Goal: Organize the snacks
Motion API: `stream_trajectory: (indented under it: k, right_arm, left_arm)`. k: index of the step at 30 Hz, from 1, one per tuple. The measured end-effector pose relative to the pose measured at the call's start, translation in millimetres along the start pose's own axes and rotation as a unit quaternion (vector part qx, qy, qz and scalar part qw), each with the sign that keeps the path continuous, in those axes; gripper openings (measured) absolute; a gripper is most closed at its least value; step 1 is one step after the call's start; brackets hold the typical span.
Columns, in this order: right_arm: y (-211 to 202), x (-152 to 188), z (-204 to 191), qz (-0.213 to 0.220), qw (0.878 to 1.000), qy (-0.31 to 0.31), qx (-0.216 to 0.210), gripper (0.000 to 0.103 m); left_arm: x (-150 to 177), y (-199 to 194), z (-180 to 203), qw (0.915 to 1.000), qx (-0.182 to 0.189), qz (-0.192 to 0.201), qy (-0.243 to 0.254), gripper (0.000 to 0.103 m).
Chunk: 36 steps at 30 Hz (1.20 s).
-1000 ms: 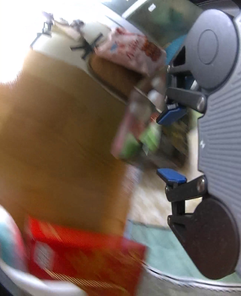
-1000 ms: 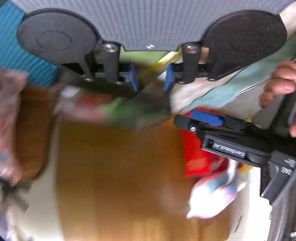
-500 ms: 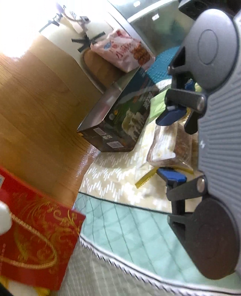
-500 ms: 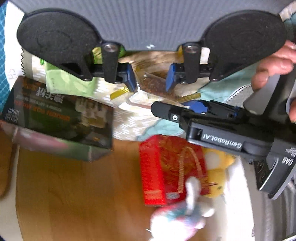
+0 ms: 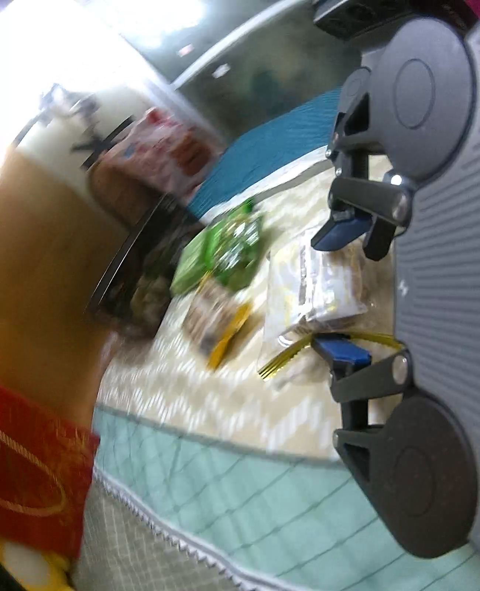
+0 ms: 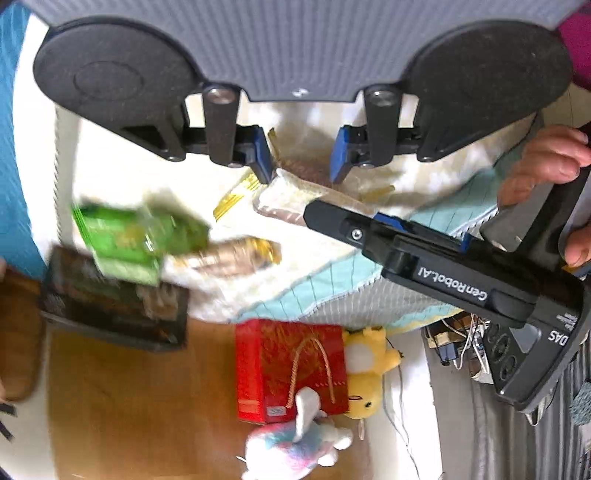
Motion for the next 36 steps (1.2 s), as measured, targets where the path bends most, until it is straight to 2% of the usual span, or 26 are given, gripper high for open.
stream_trajectory:
  k: [3,8,11,14,16,21,23,25,27,29,36]
  right_arm:
    - [-24,14,4,0.006,1.000,0.021,0.017,0.041]
    - [-52,32,19,0.017,0.997,0.061,0.049,0.053]
    - [-60,40,24,0.025,0.995,0.057,0.080,0.066]
    - [-63,43,26,0.028,0.994,0.037,0.095,0.069]
    - [-61,41,30,0.027,0.995,0.028,0.095,0.070]
    - [-49,34,29,0.012,0.997,-0.007,0.072,0.071]
    - [-41,33,28,-0.002,0.998,-0.018,0.058,0.071]
    - [-34,36,26,-0.017,0.999,-0.025,0.042,0.072]
    - [-34,36,22,-0.013,0.999,-0.033,0.039,0.069]
    - [-35,35,21,-0.007,0.999,-0.029,0.032,0.058]
    - [-41,16,30,0.026,0.997,-0.037,0.058,0.054]
  left_arm:
    - [14,5,22,0.9993,0.014,-0.016,0.030,0.056]
    - [39,15,56,0.9951,0.045,-0.045,0.076,0.060]
    - [43,16,67,0.9926,0.054,-0.057,0.092,0.066]
    - [32,7,65,0.9939,0.046,-0.038,0.093,0.075]
    - [24,1,59,0.9956,0.045,-0.028,0.078,0.075]
    - [19,6,52,0.9965,0.050,-0.045,0.049,0.071]
    - [24,13,52,0.9956,0.055,-0.062,0.044,0.064]
    - [31,21,52,0.9946,0.057,-0.076,0.042,0.063]
    - [33,24,55,0.9944,0.057,-0.071,0.053,0.062]
    - [33,27,59,0.9938,0.062,-0.073,0.056,0.058]
    - [9,33,72,0.9928,0.069,-0.068,0.071,0.057]
Point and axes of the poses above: each gripper's, at about its wrist camera, not at the fingertips, and y roughly the way its jaws point, z to its right, x to its underside, the point moved 7 cm from there along y, roughly the way its jaws point, and after that the axes turned 1 degree about z, right-handed, at the moved point
